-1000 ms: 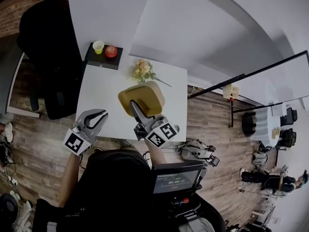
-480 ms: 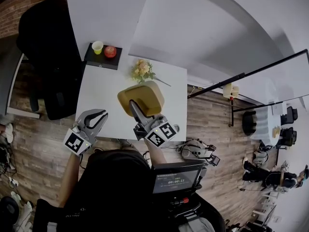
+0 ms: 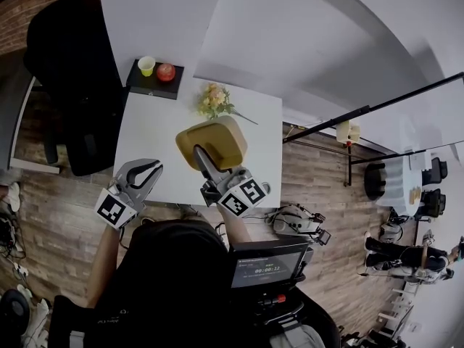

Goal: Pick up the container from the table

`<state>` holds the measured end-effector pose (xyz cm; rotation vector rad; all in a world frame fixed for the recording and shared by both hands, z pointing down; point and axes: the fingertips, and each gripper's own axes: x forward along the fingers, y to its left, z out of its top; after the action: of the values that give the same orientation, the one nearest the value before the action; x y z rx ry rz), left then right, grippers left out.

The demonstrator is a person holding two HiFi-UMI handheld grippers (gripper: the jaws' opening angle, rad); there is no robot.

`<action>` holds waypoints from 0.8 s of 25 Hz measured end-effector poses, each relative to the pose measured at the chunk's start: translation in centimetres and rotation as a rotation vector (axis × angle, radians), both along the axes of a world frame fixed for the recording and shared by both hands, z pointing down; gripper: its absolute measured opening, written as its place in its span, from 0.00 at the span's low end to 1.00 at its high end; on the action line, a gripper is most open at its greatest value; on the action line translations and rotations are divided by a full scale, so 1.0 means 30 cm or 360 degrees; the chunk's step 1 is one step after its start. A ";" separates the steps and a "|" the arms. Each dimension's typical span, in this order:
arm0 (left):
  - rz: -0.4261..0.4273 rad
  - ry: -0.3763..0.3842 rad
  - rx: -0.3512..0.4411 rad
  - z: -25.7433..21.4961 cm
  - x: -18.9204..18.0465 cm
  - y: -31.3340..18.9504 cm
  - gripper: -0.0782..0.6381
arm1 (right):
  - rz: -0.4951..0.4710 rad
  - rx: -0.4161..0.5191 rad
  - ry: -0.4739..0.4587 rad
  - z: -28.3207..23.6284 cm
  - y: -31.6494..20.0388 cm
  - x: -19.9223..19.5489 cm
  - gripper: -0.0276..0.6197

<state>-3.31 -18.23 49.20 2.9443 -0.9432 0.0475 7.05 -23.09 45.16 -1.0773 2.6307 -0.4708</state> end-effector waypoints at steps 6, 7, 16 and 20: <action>0.0004 -0.0002 0.0000 -0.001 0.003 0.003 0.16 | -0.0009 0.0005 -0.0013 -0.006 -0.003 -0.004 0.32; 0.0001 -0.0002 -0.0006 -0.001 0.003 0.003 0.16 | -0.0011 0.0003 -0.0010 -0.004 -0.003 -0.006 0.32; -0.0010 0.0000 -0.0025 0.011 -0.001 -0.002 0.16 | -0.0051 0.0000 -0.0014 0.004 -0.001 -0.021 0.32; -0.0007 0.0000 -0.0028 0.009 -0.003 -0.003 0.16 | -0.0035 0.0002 -0.0026 0.002 -0.004 -0.020 0.32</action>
<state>-3.40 -18.32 49.47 2.9260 -0.9442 0.0557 6.45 -23.22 45.23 -1.0410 2.6305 -0.4808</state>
